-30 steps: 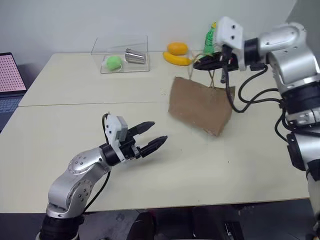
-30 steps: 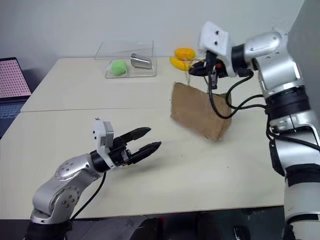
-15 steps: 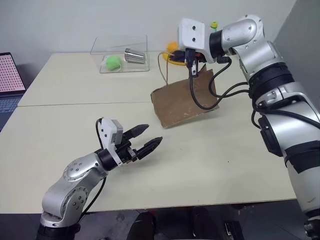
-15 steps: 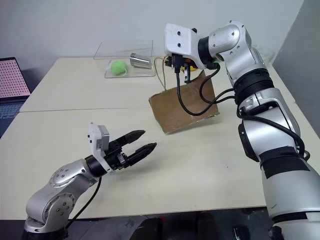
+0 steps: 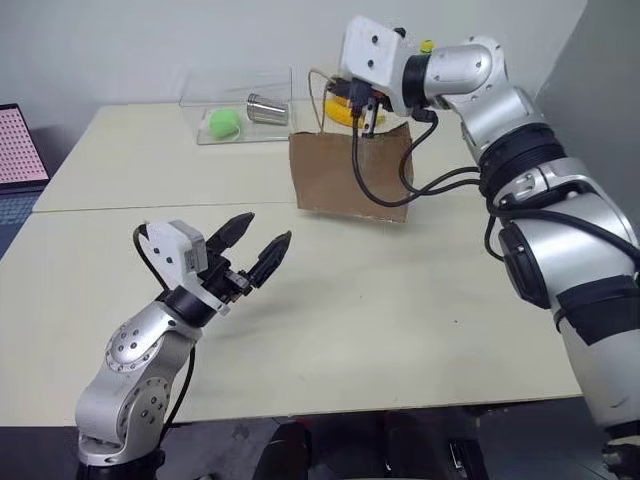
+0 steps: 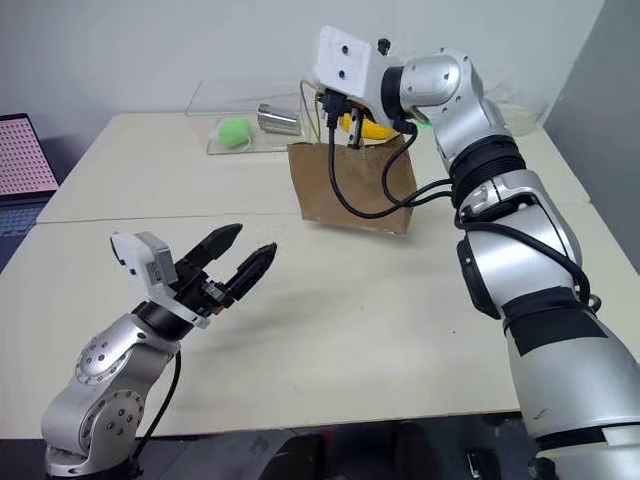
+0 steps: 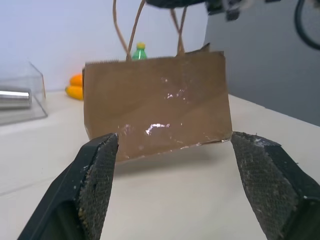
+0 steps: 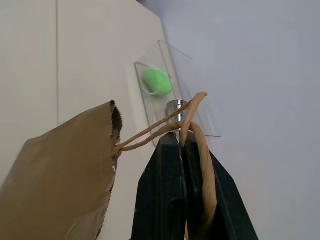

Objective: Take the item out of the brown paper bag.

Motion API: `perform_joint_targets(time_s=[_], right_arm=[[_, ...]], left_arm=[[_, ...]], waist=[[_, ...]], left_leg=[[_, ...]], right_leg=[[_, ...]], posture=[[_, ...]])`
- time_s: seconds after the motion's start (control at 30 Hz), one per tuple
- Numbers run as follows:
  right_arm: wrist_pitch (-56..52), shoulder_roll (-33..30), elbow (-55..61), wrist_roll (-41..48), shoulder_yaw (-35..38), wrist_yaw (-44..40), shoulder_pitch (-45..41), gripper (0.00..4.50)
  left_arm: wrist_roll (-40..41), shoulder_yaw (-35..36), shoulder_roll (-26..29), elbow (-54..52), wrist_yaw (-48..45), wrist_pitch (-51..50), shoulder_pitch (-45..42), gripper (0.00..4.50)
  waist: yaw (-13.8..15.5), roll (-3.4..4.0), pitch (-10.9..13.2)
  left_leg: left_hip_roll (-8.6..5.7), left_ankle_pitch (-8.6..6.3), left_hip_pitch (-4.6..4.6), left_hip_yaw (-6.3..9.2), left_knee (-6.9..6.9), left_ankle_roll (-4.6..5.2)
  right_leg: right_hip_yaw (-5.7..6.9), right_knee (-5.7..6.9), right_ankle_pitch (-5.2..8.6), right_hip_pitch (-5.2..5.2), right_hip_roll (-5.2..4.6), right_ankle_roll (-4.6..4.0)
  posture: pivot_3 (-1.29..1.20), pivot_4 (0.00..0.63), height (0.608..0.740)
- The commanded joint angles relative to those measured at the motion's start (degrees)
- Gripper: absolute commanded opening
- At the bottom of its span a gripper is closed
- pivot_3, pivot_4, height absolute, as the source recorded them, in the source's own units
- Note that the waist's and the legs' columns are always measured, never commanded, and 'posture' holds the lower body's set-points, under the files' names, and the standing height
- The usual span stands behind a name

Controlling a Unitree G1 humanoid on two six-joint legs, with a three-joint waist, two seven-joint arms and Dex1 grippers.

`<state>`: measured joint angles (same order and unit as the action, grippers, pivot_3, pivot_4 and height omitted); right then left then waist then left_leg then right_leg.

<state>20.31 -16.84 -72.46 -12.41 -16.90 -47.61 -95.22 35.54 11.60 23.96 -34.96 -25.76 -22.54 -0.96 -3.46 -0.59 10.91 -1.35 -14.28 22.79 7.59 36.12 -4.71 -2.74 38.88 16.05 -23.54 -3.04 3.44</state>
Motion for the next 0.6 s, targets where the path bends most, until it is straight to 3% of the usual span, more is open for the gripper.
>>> perform_joint_targets(time_s=[0.03,0.6], right_arm=[[2.49,0.97,0.31,-0.16,2.10,3.02,-3.17,0.07],[3.23,4.11,-0.26,-1.89,2.59,2.12,-1.04,0.07]], left_arm=[[-1.89,-0.96,-1.11,-3.10,0.66,2.80,1.58,3.75],[-4.32,-0.73,-1.26,-1.10,0.74,6.15,0.46,3.75]], waist=[[-0.02,0.00,0.00],[0.03,0.00,0.00]], left_leg=[[0.01,0.00,0.00,0.00,0.00,0.00],[0.00,0.06,0.00,0.10,0.02,0.01]], right_leg=[[0.00,0.02,0.00,-0.01,0.01,0.00],[0.06,0.11,-0.04,-0.01,0.05,-0.07]], posture=[[0.00,0.150,0.740],[0.00,0.150,0.740]])
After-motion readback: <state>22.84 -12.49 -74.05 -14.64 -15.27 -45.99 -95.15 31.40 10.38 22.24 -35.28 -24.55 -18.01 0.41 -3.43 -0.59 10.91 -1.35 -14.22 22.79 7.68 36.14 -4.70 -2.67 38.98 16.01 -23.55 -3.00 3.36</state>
